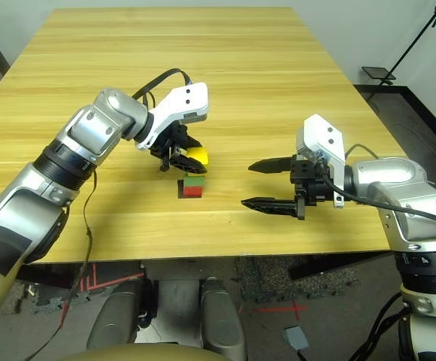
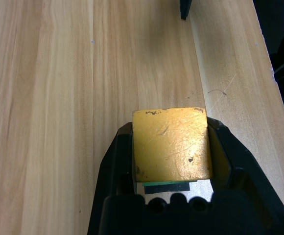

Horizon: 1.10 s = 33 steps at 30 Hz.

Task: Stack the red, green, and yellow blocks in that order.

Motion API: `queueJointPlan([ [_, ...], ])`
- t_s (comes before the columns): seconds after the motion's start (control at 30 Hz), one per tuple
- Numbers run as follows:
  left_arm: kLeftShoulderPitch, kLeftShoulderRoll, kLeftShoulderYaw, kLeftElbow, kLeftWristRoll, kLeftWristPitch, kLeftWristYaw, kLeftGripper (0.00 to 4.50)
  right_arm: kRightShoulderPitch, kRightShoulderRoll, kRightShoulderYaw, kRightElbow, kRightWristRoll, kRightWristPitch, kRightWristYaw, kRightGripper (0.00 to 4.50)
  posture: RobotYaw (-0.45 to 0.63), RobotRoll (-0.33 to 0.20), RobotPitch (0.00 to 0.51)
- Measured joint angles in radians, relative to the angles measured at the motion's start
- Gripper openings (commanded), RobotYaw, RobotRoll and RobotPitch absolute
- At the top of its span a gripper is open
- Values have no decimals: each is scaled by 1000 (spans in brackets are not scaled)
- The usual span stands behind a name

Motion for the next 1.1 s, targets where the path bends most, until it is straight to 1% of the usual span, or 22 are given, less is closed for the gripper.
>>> queueJointPlan([
  [0.3,4,3,0,-3,15,2,-9,2068,2,0,0,0,0,0,-4,4500,-26,-21,97],
  [0.37,11,3,0,-15,16,10,-8,2805,2,0,0,0,0,0,-5,4500,-24,-22,94],
  [0.43,31,-1,6,-42,14,30,5,3373,3,0,0,1,0,0,-5,4500,-19,-28,90],
  [0.47,46,-10,21,-58,9,46,21,3741,3,0,-2,4,0,0,-5,4500,-19,-29,90],
  [0.53,89,-48,101,-118,-25,82,93,4479,3,1,-17,22,1,-1,-10,4500,-17,-35,86],
  [0.57,101,-63,141,-148,-43,93,128,4494,3,2,-27,29,1,-1,-13,4500,-15,-38,85],
  [0.7,184,-140,420,-375,-116,167,394,4494,-3,29,-88,120,0,-26,-61,4500,11,-59,80],
  [0.73,228,-155,490,-440,-123,177,471,4494,-9,51,-111,161,-3,-38,-96,4500,21,-65,81],
  [0.77,300,-167,572,-513,-130,176,562,4494,-18,82,-146,226,-10,-64,-158,4500,26,-68,82],
  [0.8,334,-167,610,-532,-130,178,604,4494,-19,89,-162,267,-17,-75,-188,4500,30,-69,80],
  [0.83,399,-164,669,-574,-125,180,685,4494,-49,127,-182,348,-42,-120,-257,4500,34,-72,78],
  [0.87,436,-166,703,-593,-119,176,730,4494,-63,148,-203,403,-55,-156,-307,4500,36,-78,78],
  [0.93,518,-162,754,-625,-100,142,818,4494,-98,185,-244,538,-90,-254,-422,4500,39,-89,72],
  [1.0,615,-151,801,-651,-86,44,889,4494,-132,221,-285,666,-121,-375,-541,4500,46,-104,69],
  [1.03,667,-148,823,-653,-73,-13,925,4494,-146,224,-306,745,-135,-435,-594,4500,47,-114,69],
  [1.1,742,-147,847,-652,-52,-110,973,4494,-171,224,-329,856,-154,-521,-649,4500,52,-120,70],
])
